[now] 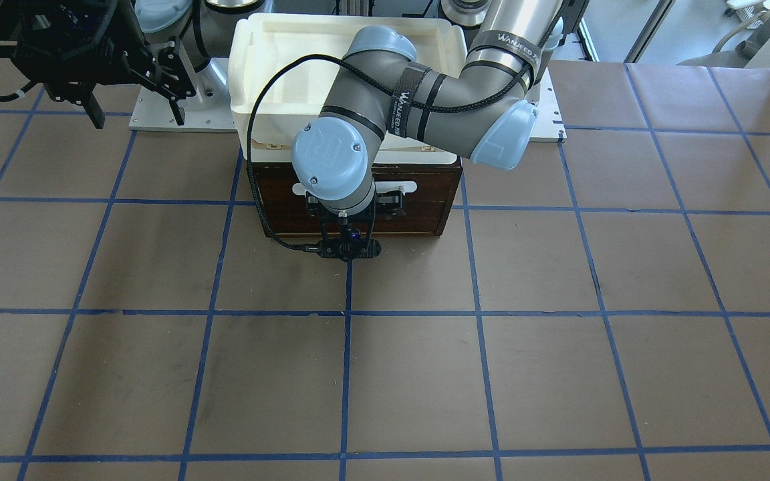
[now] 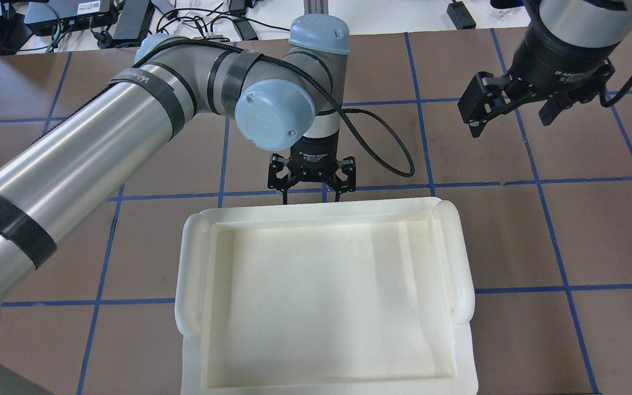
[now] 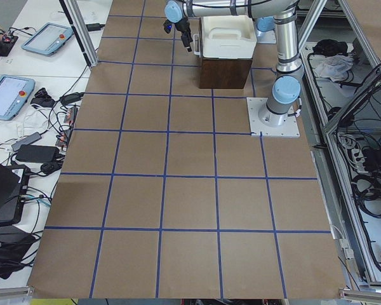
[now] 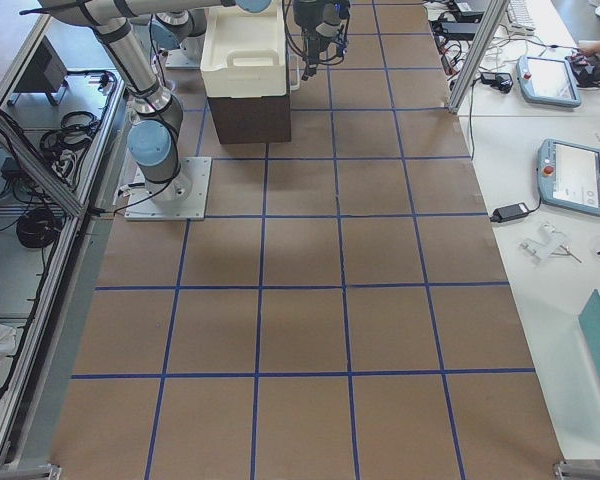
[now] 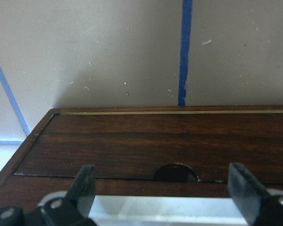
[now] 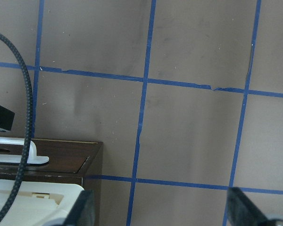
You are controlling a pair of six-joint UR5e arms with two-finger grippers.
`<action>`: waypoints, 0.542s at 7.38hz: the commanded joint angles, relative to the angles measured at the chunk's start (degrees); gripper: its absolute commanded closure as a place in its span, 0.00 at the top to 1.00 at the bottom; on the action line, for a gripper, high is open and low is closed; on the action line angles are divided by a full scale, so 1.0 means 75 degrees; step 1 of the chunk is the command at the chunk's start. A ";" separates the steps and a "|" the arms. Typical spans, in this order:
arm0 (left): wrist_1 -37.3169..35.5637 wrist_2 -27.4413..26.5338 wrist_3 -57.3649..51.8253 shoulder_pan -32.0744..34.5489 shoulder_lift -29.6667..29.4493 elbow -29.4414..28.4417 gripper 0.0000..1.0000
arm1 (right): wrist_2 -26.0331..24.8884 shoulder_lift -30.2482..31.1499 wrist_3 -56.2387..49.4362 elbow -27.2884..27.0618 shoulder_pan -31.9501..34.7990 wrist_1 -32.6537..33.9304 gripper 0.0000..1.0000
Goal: Put scissors in drawer and close it
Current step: 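Push the drawer shut with the left gripper, away from the robot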
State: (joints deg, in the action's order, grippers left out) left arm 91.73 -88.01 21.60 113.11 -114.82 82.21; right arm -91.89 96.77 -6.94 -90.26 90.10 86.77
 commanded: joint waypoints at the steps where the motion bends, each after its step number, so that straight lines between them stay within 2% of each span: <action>1: -0.0442 -0.0077 -0.0439 -0.0361 0.0318 -0.0098 1.00 | -0.0005 0.0012 -0.0001 0.0000 0.0021 0.0009 1.00; 3: -0.0267 -0.0124 -0.0771 -0.1004 0.1160 0.0029 1.00 | 0.0018 0.0012 -0.0001 0.0000 0.0021 0.0021 1.00; 4: -0.0220 -0.0148 -0.1397 -0.1182 0.1535 0.0065 1.00 | 0.0007 0.0012 -0.0024 0.0000 0.0022 0.0021 1.00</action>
State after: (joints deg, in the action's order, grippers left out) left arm 89.61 -88.87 15.18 106.55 -107.04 82.23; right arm -91.85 96.85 -7.00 -90.26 90.23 86.89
